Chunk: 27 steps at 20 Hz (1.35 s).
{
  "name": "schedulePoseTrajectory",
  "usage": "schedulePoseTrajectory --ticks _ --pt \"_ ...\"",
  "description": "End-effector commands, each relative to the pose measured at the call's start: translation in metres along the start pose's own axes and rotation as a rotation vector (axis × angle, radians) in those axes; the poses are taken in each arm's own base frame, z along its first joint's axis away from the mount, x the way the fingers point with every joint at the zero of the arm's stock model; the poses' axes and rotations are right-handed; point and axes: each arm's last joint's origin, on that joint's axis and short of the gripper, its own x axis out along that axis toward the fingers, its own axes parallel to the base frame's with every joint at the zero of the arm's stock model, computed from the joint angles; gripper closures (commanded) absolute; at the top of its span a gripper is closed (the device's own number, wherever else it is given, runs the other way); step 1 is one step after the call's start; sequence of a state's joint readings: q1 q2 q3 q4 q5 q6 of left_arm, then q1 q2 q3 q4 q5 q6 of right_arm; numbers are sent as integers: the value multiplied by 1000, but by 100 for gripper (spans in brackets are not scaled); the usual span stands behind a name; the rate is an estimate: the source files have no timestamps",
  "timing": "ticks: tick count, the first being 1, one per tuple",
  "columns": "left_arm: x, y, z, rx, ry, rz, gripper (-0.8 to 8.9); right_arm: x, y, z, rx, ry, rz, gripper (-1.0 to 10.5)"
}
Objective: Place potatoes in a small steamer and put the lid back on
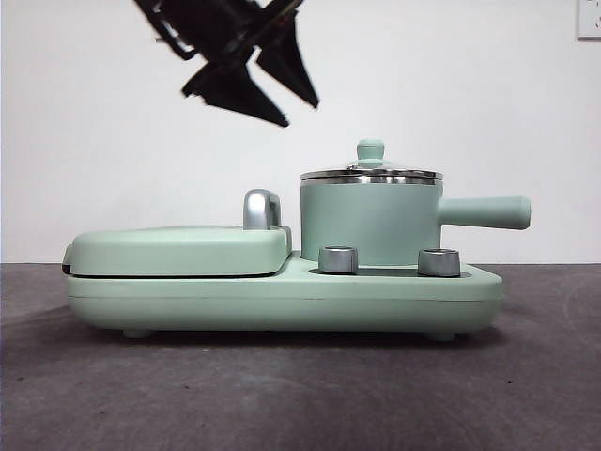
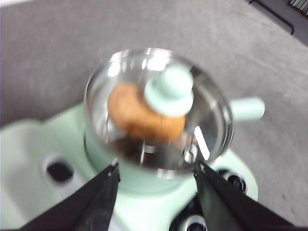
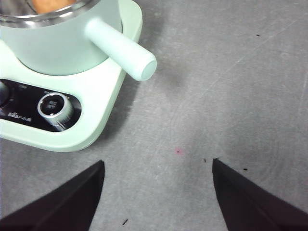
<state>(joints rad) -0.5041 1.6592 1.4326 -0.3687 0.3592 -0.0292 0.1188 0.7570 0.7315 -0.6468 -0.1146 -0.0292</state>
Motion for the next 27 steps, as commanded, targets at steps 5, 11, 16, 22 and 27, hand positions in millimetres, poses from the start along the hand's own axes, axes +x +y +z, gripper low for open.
schedulePoseTrajectory --ticks 5,11,16,22,27 --pt "-40 5 -68 -142 -43 129 566 1 6 2 -24 -11 68 598" --pt "-99 -9 -118 -163 -97 320 566 14 13 5 -64 24 112 598" --pt "-132 -14 -152 -200 -85 401 566 35 25 11 -116 32 164 598" --pt "-145 -18 -160 -209 -62 406 599 37 31 11 -121 33 214 724" --pt "-145 -19 -161 -208 -62 404 808 36 32 9 -103 51 262 926"
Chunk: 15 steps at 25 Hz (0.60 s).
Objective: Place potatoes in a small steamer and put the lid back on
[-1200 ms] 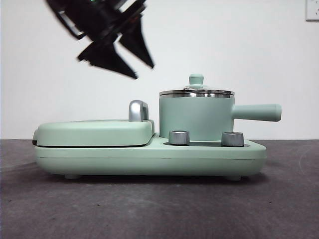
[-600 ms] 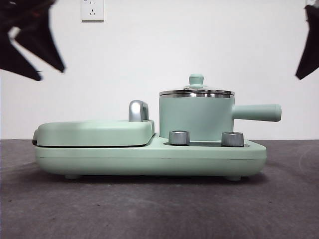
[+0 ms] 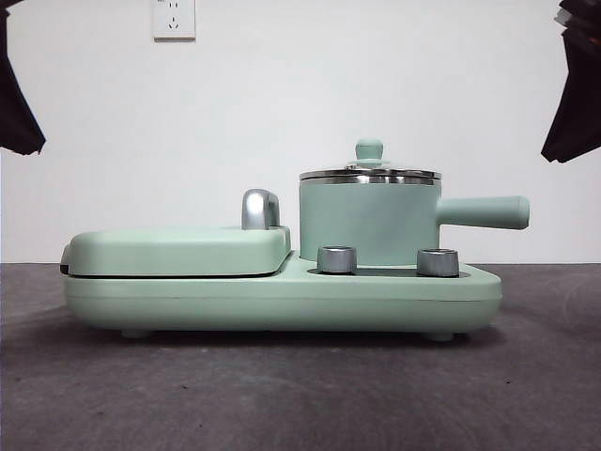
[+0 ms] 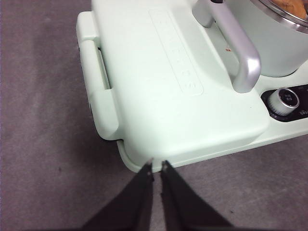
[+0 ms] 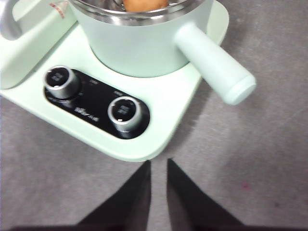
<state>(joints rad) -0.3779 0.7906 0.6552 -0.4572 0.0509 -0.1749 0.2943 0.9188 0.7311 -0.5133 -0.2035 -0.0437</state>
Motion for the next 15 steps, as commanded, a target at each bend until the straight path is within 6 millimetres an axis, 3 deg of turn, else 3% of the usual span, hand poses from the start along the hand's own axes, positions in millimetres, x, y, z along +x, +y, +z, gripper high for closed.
schedulePoseTrajectory --ticks 1,11,15 --pt "-1 -1 1 4 -4 -5 808 0 2 -1 18 14 43 926" --pt "-1 -1 2 5 -14 -7 808 0 2 3 10 -19 35 926" --pt "-15 -4 3 31 -77 -27 808 0 2 3 10 -20 35 927"
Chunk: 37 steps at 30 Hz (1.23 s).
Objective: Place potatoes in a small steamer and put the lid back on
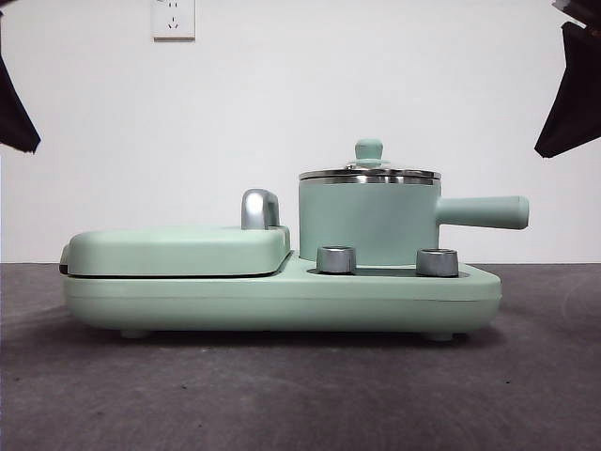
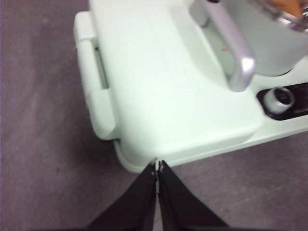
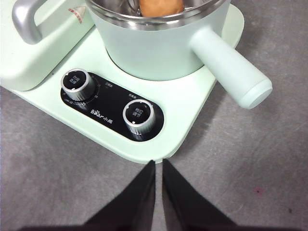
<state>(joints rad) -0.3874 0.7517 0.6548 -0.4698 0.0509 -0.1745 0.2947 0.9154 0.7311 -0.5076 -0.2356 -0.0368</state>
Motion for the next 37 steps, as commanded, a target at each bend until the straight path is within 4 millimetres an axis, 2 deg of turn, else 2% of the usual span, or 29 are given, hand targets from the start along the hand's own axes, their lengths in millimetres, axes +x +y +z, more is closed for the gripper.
schedulePoseTrajectory --ticks 1,5,9,13,17,23,26,37 --pt "-11 -2 5 59 -76 -14 808 0 1 2 5 -10 3 927" --pt "-25 10 -1 40 -196 40 808 0 1 2 5 -10 3 926" --pt "-30 29 -28 -10 -349 150 808 0 1 2 5 -10 3 926" --pt "-25 46 -62 -43 -434 253 807 0 1 2 5 -10 4 926" --pt "-16 53 -89 -49 -474 293 808 0 1 2 5 -10 3 927" --pt "-4 57 -118 -14 -502 309 808 0 1 2 5 -10 3 926" --pt "1 59 -123 -16 -499 312 808 0 1 2 5 -10 3 926" --pt "0 58 -122 -21 -509 300 808 0 1 2 5 -13 3 926"
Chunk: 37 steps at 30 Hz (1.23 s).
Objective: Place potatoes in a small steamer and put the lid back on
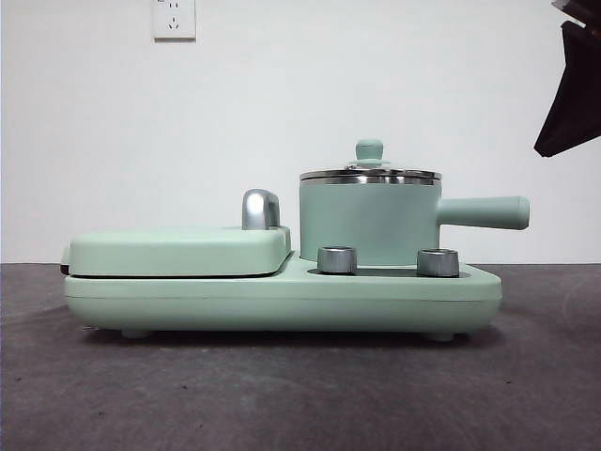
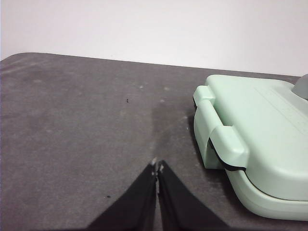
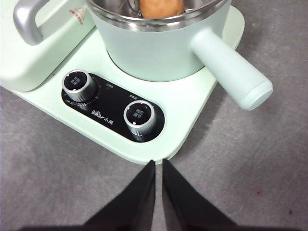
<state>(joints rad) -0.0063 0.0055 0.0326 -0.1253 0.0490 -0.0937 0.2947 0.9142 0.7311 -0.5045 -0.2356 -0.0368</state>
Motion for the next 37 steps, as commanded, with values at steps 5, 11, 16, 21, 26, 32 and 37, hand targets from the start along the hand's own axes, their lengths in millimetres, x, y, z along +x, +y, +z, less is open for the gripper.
schedulePoseTrajectory --ticks 5,11,16,21,26,32,37 --pt "2 0 -5 3 4 0 808 1 1 2 5 -9 3 926" --pt "2 0 -5 3 4 0 808 -1 0 3 -95 -22 -12 926" --pt "2 0 -5 3 4 0 808 -15 -9 -10 -160 -247 -104 926" --pt "2 0 -5 3 4 1 808 -22 -18 -64 -99 -489 -261 926" --pt "2 0 -5 3 4 1 808 -18 -23 -111 -13 -589 -410 926" --pt "2 0 -5 3 4 0 808 -13 -24 -137 7 -662 -454 926" --pt "2 1 -5 3 3 1 808 -12 -25 -139 15 -642 -466 926"
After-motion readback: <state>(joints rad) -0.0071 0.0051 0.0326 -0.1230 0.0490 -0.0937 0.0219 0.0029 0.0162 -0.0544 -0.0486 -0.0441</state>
